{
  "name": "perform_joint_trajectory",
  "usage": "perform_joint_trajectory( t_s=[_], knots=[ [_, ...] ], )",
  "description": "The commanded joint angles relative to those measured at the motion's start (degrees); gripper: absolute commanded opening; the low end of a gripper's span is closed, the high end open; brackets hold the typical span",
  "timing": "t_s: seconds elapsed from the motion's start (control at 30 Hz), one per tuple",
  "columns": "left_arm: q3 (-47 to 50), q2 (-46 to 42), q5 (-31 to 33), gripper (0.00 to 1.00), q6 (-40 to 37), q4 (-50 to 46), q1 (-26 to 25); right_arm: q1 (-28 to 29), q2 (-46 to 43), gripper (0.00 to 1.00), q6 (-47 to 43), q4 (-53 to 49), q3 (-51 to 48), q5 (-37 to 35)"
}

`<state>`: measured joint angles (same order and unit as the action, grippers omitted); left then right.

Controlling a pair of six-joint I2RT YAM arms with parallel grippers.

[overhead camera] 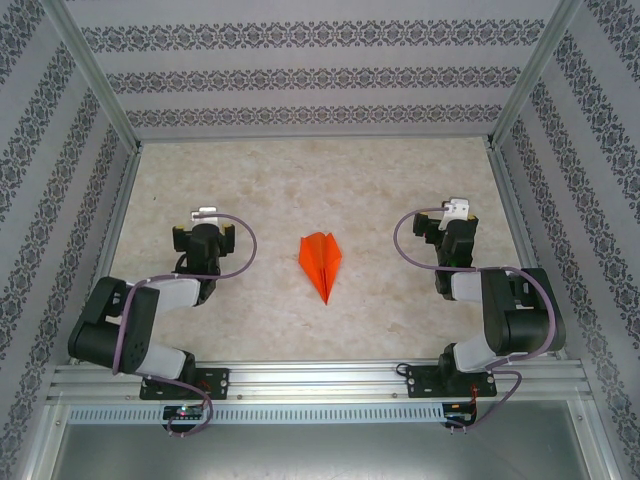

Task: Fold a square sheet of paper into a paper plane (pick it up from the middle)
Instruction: Reset both arms

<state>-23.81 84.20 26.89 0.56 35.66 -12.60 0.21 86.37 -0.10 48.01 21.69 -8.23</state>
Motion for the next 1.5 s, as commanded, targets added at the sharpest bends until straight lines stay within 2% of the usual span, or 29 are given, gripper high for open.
perform_joint_trajectory(
  t_s=[0.0, 0.03, 0.1, 0.13, 0.2, 0.23, 0.27, 0.33, 0.37, 1.47],
  knots=[
    [1.0, 2.1, -5.8, 1.0, -1.4, 12.5, 3.5, -0.5, -0.8, 0.98, 0.5, 0.9, 1.0, 1.1],
    [0.4, 1.6, -7.6, 1.0, -1.0, 9.6, 4.3, -0.5, -0.8, 0.98, 0.5, 0.9, 1.0, 1.1],
    [1.3, 4.4, -12.9, 0.99, -1.1, 12.7, 5.9, -0.5, -0.8, 0.98, 0.5, 0.9, 0.9, 1.2],
    [2.7, 6.7, -12.6, 1.0, -1.3, 19.5, 6.2, -0.5, -0.8, 0.98, 0.5, 0.8, 1.0, 1.1],
    [2.3, 4.4, -12.8, 1.0, -0.1, 15.1, 6.7, -0.5, -0.8, 0.98, 0.5, 0.9, 1.0, 1.2],
    [2.1, 5.9, -12.3, 1.0, -0.1, 17.5, 6.9, -0.5, -0.8, 0.98, 0.5, 0.9, 1.0, 1.2],
    [1.6, 5.4, -12.4, 1.0, 0.2, 14.7, 7.0, -0.5, -0.8, 0.98, 0.5, 0.9, 1.0, 1.2],
    [1.9, 5.6, -12.4, 1.0, 0.0, 16.4, 7.0, -0.5, -0.8, 0.98, 0.5, 0.9, 1.1, 1.2],
    [1.5, 4.9, -12.4, 1.0, 0.1, 14.1, 7.0, -0.5, -0.7, 0.98, 0.5, 0.9, 1.0, 1.2],
    [1.5, 5.1, -12.4, 1.0, -0.2, 14.6, 6.8, -0.5, -0.8, 0.98, 0.5, 0.9, 1.0, 1.2]
  ],
)
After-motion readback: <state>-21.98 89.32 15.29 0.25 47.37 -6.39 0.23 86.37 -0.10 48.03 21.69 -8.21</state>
